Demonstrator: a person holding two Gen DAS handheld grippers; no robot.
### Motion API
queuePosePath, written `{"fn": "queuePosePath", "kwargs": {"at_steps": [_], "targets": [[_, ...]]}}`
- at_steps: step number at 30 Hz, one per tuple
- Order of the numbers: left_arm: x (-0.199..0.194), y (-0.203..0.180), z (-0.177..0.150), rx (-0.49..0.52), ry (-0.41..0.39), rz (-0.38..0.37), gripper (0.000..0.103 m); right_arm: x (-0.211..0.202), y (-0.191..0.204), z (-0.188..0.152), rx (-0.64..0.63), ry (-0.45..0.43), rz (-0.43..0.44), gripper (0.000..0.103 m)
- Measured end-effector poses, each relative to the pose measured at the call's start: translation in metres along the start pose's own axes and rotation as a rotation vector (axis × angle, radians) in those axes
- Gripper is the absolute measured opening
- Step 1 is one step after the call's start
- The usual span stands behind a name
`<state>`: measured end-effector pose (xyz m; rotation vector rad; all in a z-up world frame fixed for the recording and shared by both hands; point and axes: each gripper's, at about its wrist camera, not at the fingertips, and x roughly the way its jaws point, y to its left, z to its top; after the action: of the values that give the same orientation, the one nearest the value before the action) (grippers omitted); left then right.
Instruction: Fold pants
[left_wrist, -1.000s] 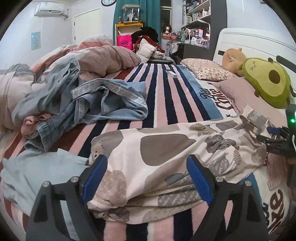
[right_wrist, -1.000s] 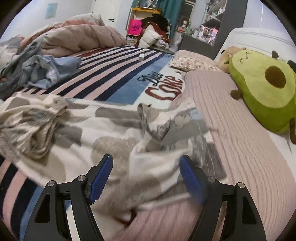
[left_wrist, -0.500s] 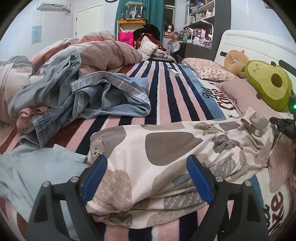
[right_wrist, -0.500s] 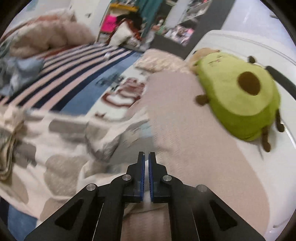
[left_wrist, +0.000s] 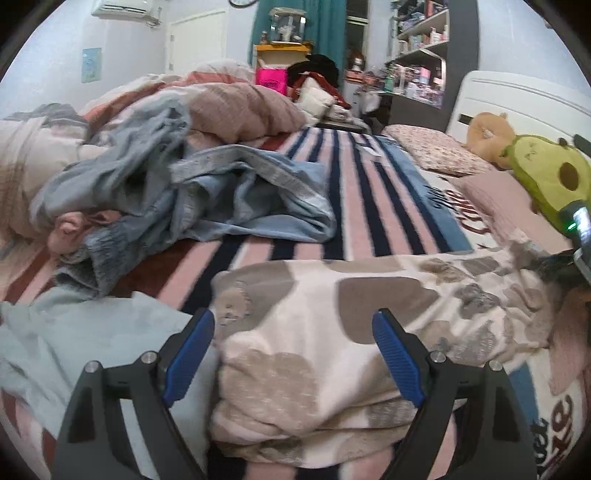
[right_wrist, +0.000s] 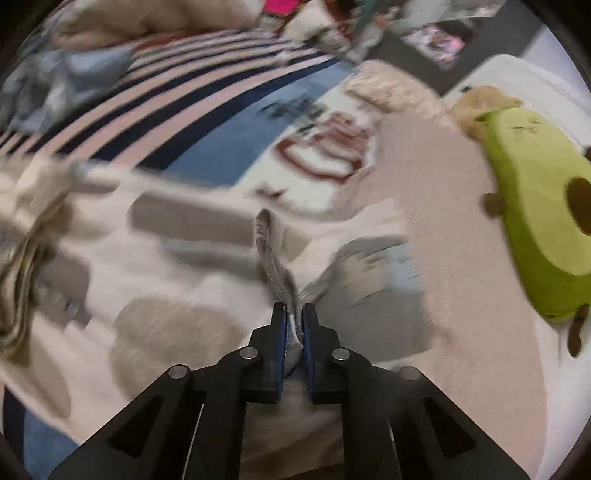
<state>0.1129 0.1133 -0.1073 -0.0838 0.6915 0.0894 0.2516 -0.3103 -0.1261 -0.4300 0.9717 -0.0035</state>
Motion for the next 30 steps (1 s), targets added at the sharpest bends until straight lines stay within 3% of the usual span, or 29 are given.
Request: {"fn": "queuePosePath", "kwargs": {"at_steps": [3, 6, 7, 9, 10, 11, 15, 17, 18, 19, 20, 21, 22, 25, 30], "targets": [[0.0, 0.006, 0.0, -0.011, -0.012, 0.117, 0.085, -0.003, -0.025, 0.006, 0.051, -0.029, -0.103, 0.002], [0.001, 0.013, 0.0, -0.038, -0.009, 0.186, 0.085, -0.002, -0.04, 0.004, 0.091, 0.002, -0.067, 0.003], [0.002, 0.015, 0.0, -0.047, -0.006, 0.195, 0.087, -0.006, -0.042, 0.002, 0.105, -0.006, -0.058, 0.008], [-0.001, 0.019, -0.001, -0.057, -0.009, 0.213, 0.089, -0.021, -0.049, -0.003, 0.141, -0.041, -0.041, 0.031], [-0.002, 0.02, -0.002, -0.06, -0.011, 0.212, 0.089, -0.031, -0.052, -0.008, 0.162, -0.064, -0.016, 0.05], [-0.003, 0.021, -0.002, -0.064, -0.012, 0.204, 0.089, -0.039, -0.055, -0.011, 0.177, -0.068, 0.011, 0.057], [-0.007, 0.022, -0.003, -0.08, -0.015, 0.155, 0.089, -0.035, -0.052, -0.027, 0.167, 0.055, 0.123, 0.063], [-0.008, 0.021, -0.003, -0.08, -0.015, 0.132, 0.089, -0.03, -0.048, -0.034, 0.161, 0.041, 0.148, 0.07], [-0.009, 0.02, -0.003, -0.08, -0.014, 0.119, 0.089, -0.029, -0.046, -0.035, 0.159, 0.028, 0.155, 0.069], [-0.009, 0.021, -0.003, -0.081, -0.013, 0.098, 0.089, -0.03, -0.044, -0.036, 0.164, 0.015, 0.182, 0.056], [-0.01, 0.021, -0.003, -0.086, -0.01, 0.073, 0.089, -0.028, -0.043, -0.036, 0.181, 0.019, 0.219, 0.023], [-0.011, 0.022, -0.003, -0.092, -0.008, 0.054, 0.089, -0.024, -0.042, -0.036, 0.201, 0.043, 0.262, 0.005], [-0.012, 0.025, -0.003, -0.101, -0.008, 0.034, 0.089, -0.018, -0.038, -0.036, 0.221, 0.069, 0.303, 0.004], [-0.017, 0.034, 0.0, -0.119, -0.015, 0.012, 0.089, -0.031, -0.02, -0.032, 0.191, -0.001, 0.274, 0.004], [-0.026, 0.048, 0.008, -0.123, -0.034, 0.006, 0.089, -0.076, 0.023, -0.007, 0.202, -0.143, 0.443, 0.004]]}}
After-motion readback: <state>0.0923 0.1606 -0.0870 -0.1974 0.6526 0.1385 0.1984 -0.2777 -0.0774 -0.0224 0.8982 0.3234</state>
